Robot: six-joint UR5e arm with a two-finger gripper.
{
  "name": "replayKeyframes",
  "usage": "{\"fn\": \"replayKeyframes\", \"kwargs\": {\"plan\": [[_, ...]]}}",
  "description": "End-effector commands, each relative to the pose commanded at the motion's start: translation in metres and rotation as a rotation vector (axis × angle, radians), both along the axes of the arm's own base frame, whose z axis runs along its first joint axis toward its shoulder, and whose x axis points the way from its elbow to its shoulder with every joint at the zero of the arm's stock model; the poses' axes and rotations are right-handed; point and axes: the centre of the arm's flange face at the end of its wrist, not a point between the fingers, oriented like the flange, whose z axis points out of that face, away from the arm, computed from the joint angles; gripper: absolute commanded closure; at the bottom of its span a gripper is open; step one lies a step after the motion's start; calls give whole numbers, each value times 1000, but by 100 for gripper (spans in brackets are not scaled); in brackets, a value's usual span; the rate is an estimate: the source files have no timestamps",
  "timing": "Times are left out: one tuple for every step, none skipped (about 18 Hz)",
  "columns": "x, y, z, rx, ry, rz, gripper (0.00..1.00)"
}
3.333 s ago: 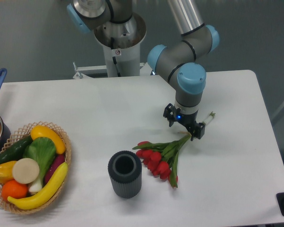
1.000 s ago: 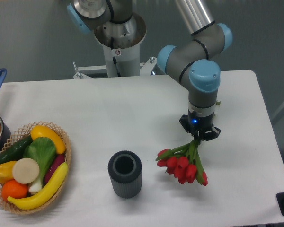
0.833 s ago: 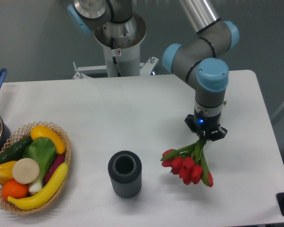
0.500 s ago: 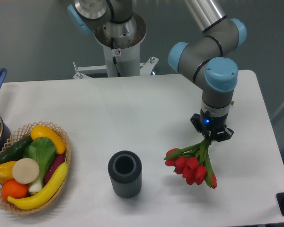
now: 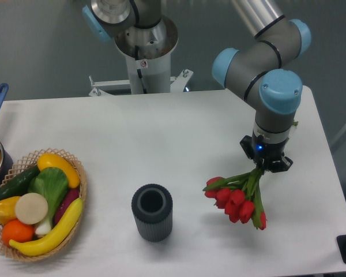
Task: Pick up the flowers from the table
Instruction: 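Lift the tulip bunch up off the table with the gripper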
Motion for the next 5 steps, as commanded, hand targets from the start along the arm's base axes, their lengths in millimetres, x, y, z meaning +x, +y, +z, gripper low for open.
{"fn": "replayKeyframes", "kwargs": {"plan": [[1,1,-1,0,0,-2,96],[1,1,-1,0,0,-2,96],[1,1,-1,1,1,-2,96],[1,1,-1,1,1,-2,96],[1,0,-2,1,1,-2,96]]}}
